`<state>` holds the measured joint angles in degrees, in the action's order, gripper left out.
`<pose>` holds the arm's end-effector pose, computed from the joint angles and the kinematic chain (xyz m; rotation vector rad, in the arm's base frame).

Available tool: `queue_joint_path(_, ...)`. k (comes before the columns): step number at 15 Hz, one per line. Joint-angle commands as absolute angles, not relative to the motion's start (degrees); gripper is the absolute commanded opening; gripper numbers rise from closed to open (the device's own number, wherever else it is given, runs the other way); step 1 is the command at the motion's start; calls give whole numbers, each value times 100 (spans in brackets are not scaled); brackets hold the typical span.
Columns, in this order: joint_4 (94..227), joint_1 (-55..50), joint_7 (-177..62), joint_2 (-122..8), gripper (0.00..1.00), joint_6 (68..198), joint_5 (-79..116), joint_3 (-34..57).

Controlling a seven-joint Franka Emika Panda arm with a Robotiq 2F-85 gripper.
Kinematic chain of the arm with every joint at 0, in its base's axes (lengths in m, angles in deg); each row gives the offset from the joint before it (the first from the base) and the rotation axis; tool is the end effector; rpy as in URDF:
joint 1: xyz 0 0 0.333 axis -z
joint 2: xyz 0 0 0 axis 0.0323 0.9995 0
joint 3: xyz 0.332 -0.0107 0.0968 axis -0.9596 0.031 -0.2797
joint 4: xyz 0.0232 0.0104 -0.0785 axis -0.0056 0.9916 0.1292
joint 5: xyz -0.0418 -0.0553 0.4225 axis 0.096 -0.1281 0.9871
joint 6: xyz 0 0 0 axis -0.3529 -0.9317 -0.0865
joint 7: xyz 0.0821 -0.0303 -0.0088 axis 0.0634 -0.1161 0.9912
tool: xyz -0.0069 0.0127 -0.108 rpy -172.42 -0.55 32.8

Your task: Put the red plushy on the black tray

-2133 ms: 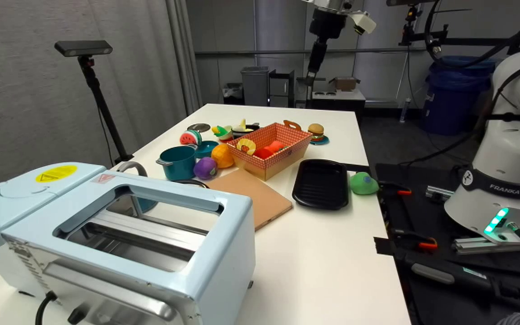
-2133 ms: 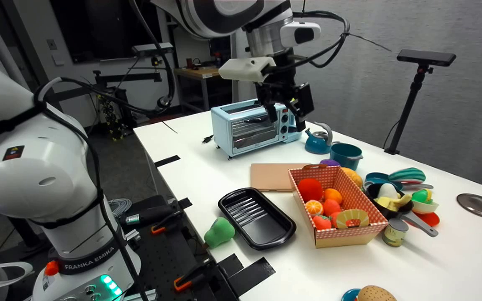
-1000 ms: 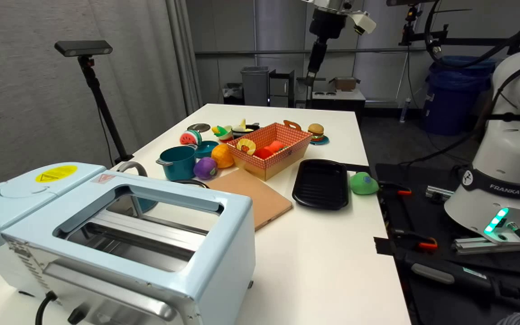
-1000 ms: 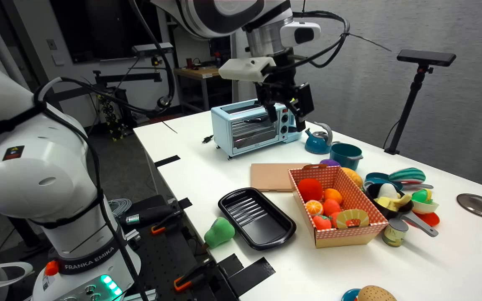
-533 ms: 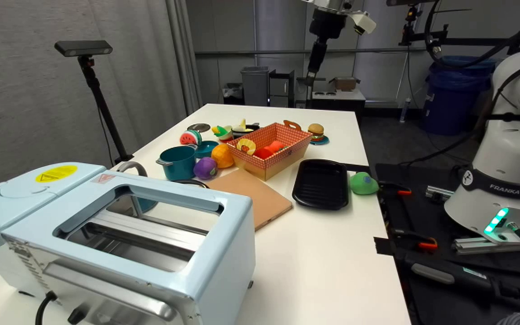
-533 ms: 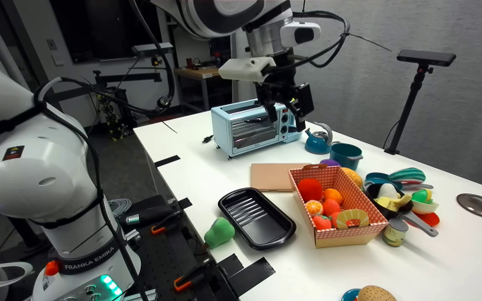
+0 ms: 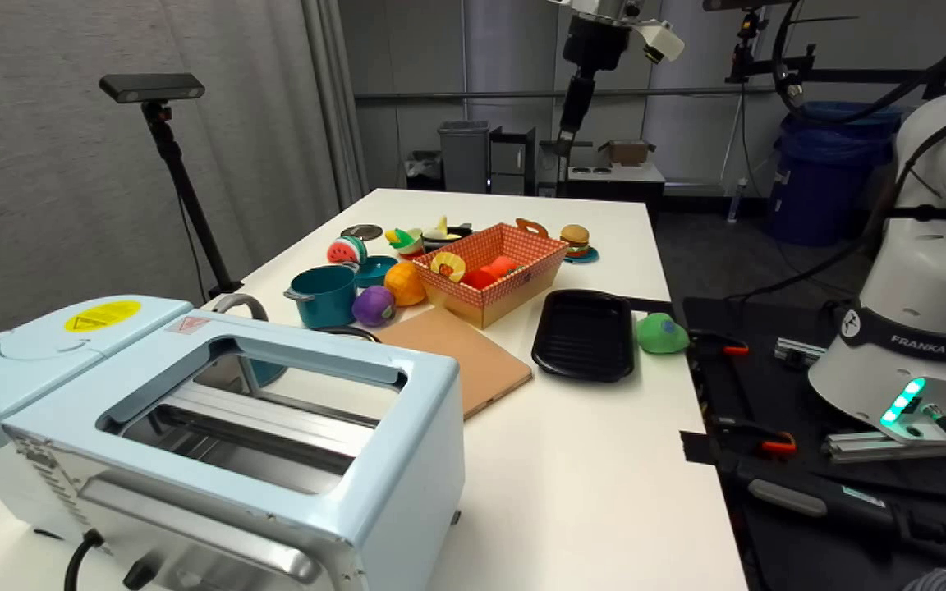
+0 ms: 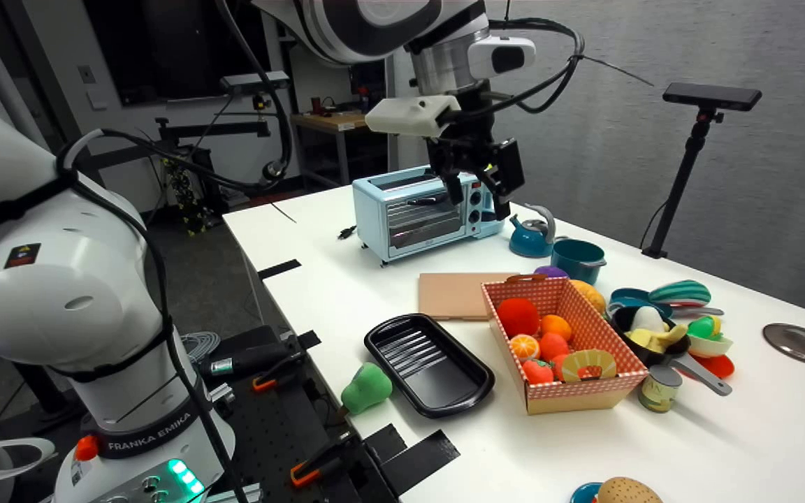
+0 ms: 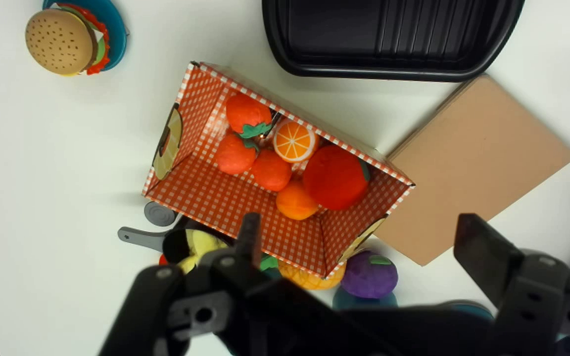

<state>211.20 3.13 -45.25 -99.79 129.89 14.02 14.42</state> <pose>0.4374 -0.0953 0.4786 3.0256 0.0198 0.3745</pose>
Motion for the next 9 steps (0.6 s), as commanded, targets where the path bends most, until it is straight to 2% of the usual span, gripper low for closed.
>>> queue_joint_path(1,21109,328,-4517,-9979,100,12973,1413,1425)
queue_joint_path(9,21070,368,-4564,-9756,100,13056,1377,1432)
